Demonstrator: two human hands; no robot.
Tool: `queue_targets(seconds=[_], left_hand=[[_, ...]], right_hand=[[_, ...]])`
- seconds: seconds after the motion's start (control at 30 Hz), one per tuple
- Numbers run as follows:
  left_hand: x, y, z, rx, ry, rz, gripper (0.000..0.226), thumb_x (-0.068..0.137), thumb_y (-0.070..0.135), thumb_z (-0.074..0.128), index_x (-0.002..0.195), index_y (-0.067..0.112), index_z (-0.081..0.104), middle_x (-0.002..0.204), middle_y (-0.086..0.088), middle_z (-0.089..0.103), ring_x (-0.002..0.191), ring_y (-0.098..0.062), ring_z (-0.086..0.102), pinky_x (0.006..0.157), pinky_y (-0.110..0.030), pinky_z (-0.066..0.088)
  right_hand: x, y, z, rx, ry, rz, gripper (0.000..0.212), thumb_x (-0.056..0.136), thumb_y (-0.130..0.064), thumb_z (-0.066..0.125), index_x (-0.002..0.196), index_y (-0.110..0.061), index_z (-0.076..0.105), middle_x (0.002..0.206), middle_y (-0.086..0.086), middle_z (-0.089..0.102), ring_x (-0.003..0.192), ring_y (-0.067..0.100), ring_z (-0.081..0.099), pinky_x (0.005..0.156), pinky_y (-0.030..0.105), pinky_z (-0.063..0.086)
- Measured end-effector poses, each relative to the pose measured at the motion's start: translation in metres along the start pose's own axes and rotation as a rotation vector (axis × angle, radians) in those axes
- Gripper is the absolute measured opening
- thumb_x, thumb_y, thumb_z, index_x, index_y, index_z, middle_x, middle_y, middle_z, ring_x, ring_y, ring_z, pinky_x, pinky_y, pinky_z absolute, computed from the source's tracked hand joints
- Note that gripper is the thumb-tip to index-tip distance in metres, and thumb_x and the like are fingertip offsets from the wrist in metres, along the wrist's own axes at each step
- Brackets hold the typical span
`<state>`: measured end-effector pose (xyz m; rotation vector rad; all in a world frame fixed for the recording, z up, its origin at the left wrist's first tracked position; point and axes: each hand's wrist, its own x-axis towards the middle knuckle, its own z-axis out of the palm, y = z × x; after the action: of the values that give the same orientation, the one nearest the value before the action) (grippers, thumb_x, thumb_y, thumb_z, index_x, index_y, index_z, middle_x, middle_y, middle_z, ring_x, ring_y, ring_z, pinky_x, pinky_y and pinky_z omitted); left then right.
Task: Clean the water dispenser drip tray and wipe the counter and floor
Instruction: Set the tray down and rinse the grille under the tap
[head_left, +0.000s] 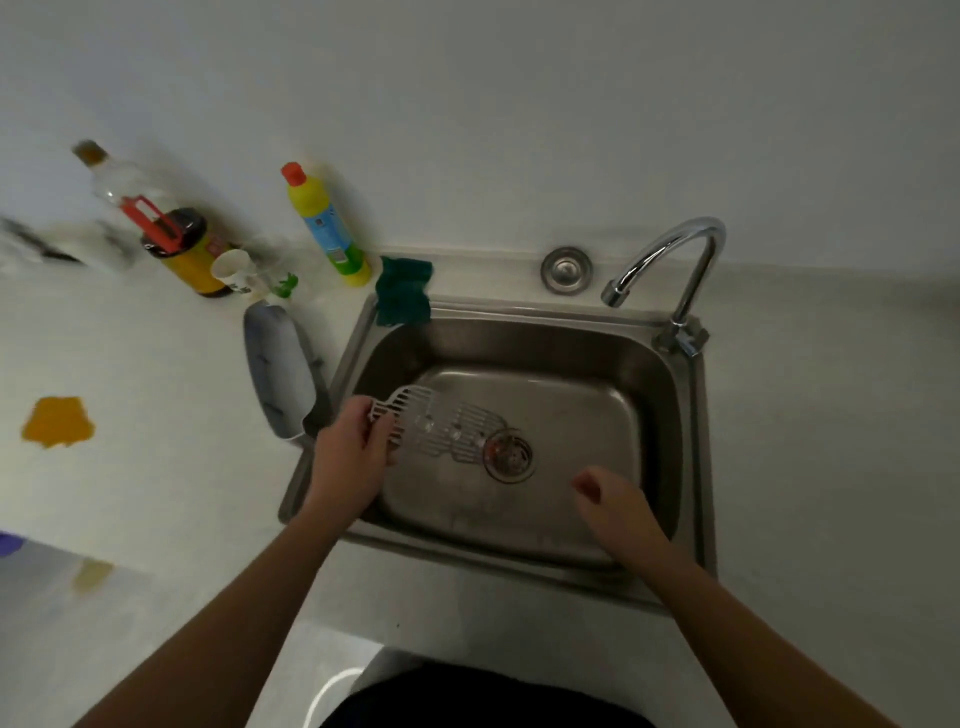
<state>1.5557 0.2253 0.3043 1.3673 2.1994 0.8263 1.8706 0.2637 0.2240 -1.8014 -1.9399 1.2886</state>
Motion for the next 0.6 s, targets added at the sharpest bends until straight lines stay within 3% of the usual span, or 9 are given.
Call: queue_targets(seconds=[0.07,0.2,0.37,0.47,0.6], left_hand=[[-0.01,0.003,0.002,0.072,-0.027,-0.03,0.018,0.104,0.027,0.056,0.091,0.039,0.054,0.081,0.012,0.068,0.072,0.003,0.065,0.065,-0.013,0.045],[-0.014,0.002,-0.001,-0.065,0.106,-0.079,0.013,0.103,0.029,0.057,0.093,0.038,0.057,0.087,0.008,0.071,0.074,-0.004,0.071,0.069,-0.024,0.058],[-0.017,-0.007,0.002,0.019,0.033,-0.041,0.006,0.103,0.026,0.058,0.099,0.029,0.06,0.085,0.014,0.068,0.079,0.002,0.066,0.079,-0.027,0.059],[0.0,-0.021,-0.011,-0.088,0.065,-0.057,0.004,0.103,0.025,0.058,0.1,0.028,0.059,0.089,0.007,0.071,0.083,-0.011,0.071,0.082,-0.041,0.063],[0.019,-0.041,-0.025,-0.063,-0.071,-0.058,0.005,0.103,0.023,0.058,0.103,0.022,0.063,0.089,0.006,0.072,0.085,-0.013,0.071,0.085,-0.046,0.062]], right_hand=[[-0.005,0.003,0.0,0.003,-0.019,-0.015,0.011,0.098,-0.013,0.064,0.107,-0.013,0.069,0.101,0.006,0.071,0.096,0.022,0.066,0.085,0.032,0.05],[-0.005,0.008,-0.003,-0.007,-0.004,-0.064,0.01,0.097,-0.015,0.065,0.105,-0.02,0.067,0.093,-0.004,0.066,0.087,0.012,0.062,0.074,0.024,0.044],[0.001,-0.001,0.001,-0.045,-0.016,-0.026,0.011,0.098,-0.016,0.063,0.108,-0.02,0.066,0.098,-0.003,0.065,0.095,0.016,0.062,0.084,0.028,0.047],[0.009,-0.015,0.011,-0.075,0.01,-0.004,0.016,0.097,-0.019,0.065,0.113,-0.021,0.066,0.104,-0.003,0.065,0.098,0.014,0.062,0.088,0.031,0.05],[0.018,-0.047,0.03,-0.136,-0.015,0.044,0.03,0.094,-0.021,0.069,0.123,-0.017,0.064,0.12,0.005,0.066,0.108,0.018,0.06,0.095,0.033,0.05]])
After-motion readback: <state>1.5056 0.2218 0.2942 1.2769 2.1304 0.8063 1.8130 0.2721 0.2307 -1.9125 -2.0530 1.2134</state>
